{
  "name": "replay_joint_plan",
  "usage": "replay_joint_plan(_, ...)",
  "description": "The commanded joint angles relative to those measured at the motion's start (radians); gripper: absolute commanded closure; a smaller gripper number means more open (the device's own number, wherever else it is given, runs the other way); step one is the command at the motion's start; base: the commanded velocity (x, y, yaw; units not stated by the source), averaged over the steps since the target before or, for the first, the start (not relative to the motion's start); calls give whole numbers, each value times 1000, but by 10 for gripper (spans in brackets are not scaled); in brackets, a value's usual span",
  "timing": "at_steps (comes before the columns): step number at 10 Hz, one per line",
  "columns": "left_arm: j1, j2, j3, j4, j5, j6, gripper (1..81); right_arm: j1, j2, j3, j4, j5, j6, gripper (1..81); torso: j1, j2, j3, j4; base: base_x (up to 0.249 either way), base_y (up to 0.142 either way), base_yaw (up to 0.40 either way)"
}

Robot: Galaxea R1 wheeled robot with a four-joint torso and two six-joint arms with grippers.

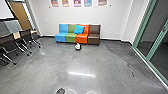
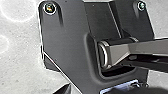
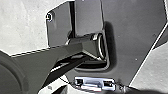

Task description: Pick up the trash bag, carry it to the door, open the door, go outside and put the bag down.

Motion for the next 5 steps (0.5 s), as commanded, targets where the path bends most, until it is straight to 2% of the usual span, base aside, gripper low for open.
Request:
replay_joint_plan(1, -29, -9, 1, -1, 58, -5, 10, 28, -16, 15, -7, -60, -3, 10, 0, 0, 0, 0, 170, 81, 0)
replay_joint_plan(5, -29, -8, -1, 0, 59, -5, 10, 30, -16, 15, -7, -60, -3, 10, 0, 0, 0, 0, 170, 81, 0)
